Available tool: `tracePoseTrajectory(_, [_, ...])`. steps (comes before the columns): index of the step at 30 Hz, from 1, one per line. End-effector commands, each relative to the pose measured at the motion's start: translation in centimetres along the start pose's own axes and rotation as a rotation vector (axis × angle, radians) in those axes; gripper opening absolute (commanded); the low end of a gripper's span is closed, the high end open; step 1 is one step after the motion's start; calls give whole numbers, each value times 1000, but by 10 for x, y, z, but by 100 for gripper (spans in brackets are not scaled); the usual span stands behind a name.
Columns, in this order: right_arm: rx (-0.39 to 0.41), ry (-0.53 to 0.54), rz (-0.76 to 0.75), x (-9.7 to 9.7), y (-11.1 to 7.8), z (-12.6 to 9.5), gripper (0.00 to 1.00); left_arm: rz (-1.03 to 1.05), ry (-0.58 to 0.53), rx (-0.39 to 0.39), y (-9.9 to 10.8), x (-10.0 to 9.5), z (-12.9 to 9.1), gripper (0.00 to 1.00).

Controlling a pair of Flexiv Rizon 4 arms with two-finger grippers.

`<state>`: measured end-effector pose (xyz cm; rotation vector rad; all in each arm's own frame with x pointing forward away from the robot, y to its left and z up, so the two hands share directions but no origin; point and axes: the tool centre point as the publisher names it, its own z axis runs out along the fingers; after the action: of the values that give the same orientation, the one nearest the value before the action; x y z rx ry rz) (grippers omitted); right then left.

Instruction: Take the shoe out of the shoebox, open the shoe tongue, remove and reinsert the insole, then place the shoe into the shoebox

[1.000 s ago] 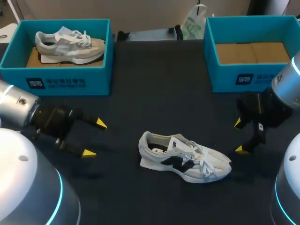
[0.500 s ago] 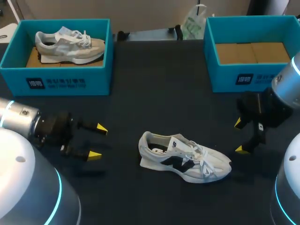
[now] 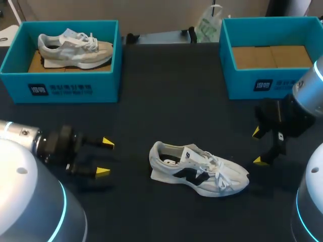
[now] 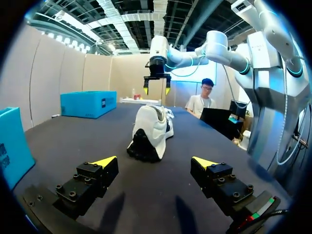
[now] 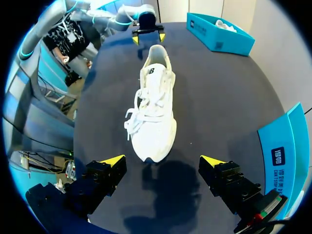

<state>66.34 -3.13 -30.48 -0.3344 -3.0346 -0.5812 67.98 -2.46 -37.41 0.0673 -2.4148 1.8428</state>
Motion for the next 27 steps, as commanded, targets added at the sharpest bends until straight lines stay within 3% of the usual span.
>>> tracePoseTrajectory(1, [1, -2, 0, 1, 0, 0, 100, 4, -21, 42, 18, -3, 14, 100])
tracePoseTrajectory(11, [1, -2, 0, 1, 0, 0, 100, 7, -69, 65, 21, -9, 29, 100])
tracePoseTrajectory(18, [1, -2, 0, 1, 0, 0, 100, 9, -86, 74, 8, -16, 50, 100])
tracePoseTrajectory(27, [1, -2, 0, 1, 0, 0, 100, 9, -86, 74, 8, -16, 50, 100])
